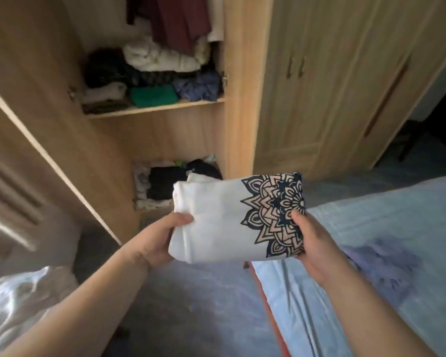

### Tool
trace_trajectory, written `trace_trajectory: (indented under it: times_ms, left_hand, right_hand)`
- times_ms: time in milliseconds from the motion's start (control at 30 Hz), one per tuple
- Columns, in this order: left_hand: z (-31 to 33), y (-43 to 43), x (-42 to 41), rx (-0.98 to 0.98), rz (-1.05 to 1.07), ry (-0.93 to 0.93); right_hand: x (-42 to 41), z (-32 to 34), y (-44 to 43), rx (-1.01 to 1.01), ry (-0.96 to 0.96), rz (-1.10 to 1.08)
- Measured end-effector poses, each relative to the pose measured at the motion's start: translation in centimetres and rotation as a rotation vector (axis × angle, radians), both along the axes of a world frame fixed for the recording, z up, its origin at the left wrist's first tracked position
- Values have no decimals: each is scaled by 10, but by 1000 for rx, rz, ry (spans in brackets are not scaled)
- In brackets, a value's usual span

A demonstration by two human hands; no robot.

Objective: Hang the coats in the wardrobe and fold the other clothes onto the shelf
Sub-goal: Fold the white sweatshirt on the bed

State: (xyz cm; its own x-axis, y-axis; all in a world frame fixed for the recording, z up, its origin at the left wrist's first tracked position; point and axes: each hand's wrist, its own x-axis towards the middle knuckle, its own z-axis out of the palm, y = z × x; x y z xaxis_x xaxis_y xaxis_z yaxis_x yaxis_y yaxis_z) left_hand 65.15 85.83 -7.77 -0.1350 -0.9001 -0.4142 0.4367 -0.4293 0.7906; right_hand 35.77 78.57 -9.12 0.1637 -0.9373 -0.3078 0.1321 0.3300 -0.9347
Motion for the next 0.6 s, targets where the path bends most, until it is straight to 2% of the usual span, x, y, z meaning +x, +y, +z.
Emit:
trace_trajectory:
  times_ms: [100, 300, 600]
  left_hand:
    - [8, 8, 50, 18, 179, -32]
    - [9, -17, 101, 28, 487, -129]
    - [11, -164, 123, 36, 772, -250]
  right_hand:
    - [68, 14, -26, -43, 61, 69]
    - [151, 19, -85, -65, 95, 181]
    - [197, 2, -254, -60, -21, 278]
